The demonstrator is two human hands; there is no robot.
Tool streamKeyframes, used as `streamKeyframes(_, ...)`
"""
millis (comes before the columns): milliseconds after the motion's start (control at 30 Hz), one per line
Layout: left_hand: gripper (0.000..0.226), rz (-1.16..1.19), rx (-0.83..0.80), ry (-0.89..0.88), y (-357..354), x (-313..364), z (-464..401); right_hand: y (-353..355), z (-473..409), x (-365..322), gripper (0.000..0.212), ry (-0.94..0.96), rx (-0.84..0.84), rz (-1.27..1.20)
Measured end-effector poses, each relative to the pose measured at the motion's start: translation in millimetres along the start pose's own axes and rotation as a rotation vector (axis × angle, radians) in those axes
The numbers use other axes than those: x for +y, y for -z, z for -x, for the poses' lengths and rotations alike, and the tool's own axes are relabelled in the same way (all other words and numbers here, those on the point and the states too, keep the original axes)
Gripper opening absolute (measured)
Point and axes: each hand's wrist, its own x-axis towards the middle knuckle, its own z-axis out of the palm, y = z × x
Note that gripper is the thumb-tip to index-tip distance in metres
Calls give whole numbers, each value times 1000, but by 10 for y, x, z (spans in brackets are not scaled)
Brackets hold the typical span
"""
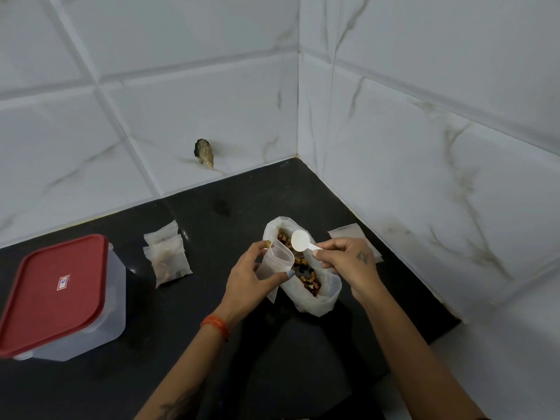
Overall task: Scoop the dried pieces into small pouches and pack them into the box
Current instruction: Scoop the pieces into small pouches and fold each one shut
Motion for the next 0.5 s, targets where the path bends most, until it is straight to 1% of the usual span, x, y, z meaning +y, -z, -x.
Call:
streamKeyframes(133,67,-70,-9,-21,-23,35,-30,-45,-62,103,11,-45,-1,126)
streamKeyframes(267,69,-192,2,-35,-17,109,-81,-59,-93,153,9,-84,-18,140)
streamKeyframes(500,76,-383,-78,-43,13,240,-176,-58,-133,213,11,-90,-30,205)
